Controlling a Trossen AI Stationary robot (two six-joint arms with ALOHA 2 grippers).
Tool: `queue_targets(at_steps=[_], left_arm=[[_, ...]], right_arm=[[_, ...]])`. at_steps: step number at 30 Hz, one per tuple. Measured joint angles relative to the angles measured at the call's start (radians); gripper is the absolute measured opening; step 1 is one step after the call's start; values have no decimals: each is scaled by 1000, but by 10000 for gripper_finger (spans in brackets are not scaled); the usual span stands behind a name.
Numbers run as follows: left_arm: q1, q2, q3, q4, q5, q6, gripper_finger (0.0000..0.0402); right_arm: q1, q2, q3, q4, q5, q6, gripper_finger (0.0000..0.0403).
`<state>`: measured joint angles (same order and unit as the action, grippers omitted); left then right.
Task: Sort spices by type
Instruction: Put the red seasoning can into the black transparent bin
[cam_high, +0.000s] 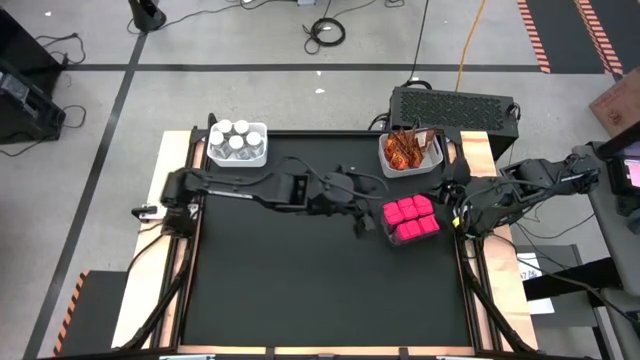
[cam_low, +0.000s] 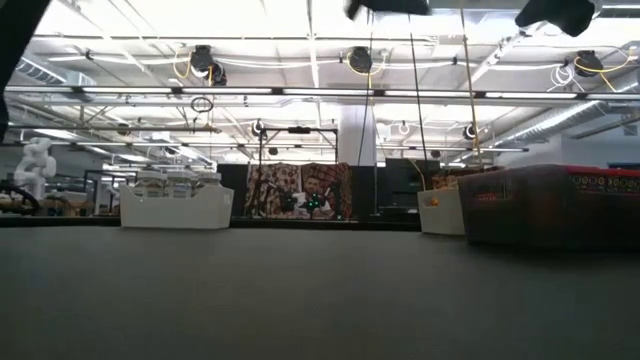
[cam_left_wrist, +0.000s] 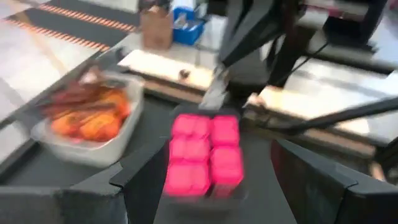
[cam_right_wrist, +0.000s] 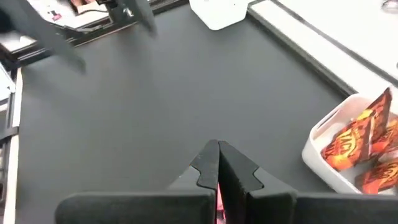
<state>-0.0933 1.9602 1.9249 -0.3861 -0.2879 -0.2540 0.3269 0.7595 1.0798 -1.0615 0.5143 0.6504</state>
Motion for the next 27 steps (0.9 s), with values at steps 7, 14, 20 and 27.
queue_targets(at_steps=[7,14,20,27], left_arm=[[-26,-173,-208,-59,-157,-56,282],[-33,-396,-514,111,-223,-133,283],[-31,-506,-631,210,-236,-157,283],[-46,-533,-637,199,-238,-161,283]], right_arm=[[0,4,-61,3,-101,63,0],[-82,147,-153,139,-185,11,0],[-268,391,-155,236,-334,-184,0],[-407,578,-155,355,-526,-316,0]])
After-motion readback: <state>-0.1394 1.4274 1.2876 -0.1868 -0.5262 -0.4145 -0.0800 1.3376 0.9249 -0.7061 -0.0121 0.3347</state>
